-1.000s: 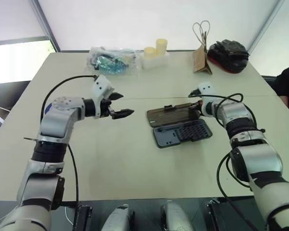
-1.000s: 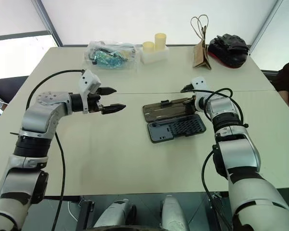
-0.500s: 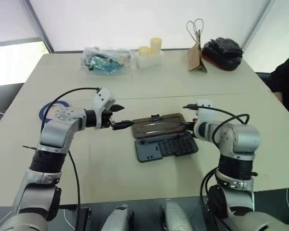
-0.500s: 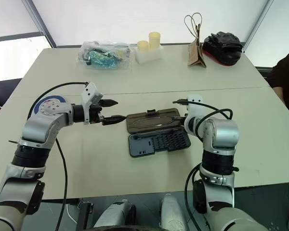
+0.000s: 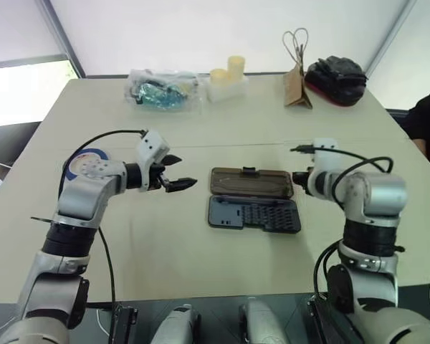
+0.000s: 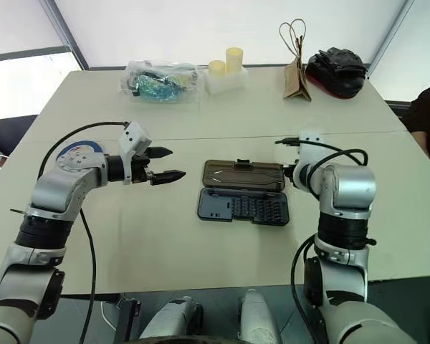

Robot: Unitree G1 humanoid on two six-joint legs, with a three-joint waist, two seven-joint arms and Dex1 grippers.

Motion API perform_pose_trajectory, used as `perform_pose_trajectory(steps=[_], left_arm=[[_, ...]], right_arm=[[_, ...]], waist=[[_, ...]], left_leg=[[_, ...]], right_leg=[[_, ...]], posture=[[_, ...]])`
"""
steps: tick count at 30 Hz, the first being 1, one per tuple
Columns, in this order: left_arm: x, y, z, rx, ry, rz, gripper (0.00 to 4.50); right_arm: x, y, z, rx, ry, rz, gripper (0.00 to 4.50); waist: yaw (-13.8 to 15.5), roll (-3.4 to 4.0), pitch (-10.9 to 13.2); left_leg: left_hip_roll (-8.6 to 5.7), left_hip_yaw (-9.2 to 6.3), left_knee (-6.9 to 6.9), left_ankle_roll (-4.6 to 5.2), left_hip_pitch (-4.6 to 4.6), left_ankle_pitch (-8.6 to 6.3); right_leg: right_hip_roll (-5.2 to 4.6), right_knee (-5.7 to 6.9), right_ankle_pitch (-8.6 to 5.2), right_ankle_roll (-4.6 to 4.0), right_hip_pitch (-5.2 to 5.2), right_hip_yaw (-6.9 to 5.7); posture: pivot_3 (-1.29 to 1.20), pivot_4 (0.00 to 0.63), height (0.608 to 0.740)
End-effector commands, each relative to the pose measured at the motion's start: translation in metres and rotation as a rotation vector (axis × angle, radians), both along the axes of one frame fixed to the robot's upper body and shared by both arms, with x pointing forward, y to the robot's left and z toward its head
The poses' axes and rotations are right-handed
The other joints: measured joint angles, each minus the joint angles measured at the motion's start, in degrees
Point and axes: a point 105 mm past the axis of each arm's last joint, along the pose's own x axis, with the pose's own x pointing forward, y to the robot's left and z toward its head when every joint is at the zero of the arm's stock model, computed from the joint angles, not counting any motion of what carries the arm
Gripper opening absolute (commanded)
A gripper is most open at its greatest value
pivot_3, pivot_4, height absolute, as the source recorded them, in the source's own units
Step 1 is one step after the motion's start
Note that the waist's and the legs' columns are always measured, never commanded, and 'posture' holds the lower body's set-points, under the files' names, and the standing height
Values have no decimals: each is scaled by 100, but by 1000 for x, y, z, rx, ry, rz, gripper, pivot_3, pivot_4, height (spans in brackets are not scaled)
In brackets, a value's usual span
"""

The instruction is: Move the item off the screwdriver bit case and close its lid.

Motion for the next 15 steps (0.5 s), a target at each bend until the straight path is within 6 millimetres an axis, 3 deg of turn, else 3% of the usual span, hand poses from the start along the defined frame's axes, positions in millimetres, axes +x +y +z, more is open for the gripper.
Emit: perform_pose_trajectory(steps=[1,13,15], left_arm=[[0,1,8,-3,-39,-2,4500],[-1,-1,7,-7,-46,6,4500],[-1,-1,8,-7,-51,8,4500]], right_arm=[[3,9,14,17,-35,24,2955],[24,7,-11,9,28,35,2955],[26,4,-26,7,69,36,2731]], waist=[[-27,0,0],[-51,0,0],[-51,-1,0]], left_leg=[[0,0,-1,0,0,0],[-1,0,-2,0,0,0],[0,0,-1,0,0,0]], right_leg=[[0,0,0,0,0,0],[0,0,0,0,-1,0],[0,0,0,0,0,0]], posture=[[0,150,740],[0,150,740],[0,150,740]])
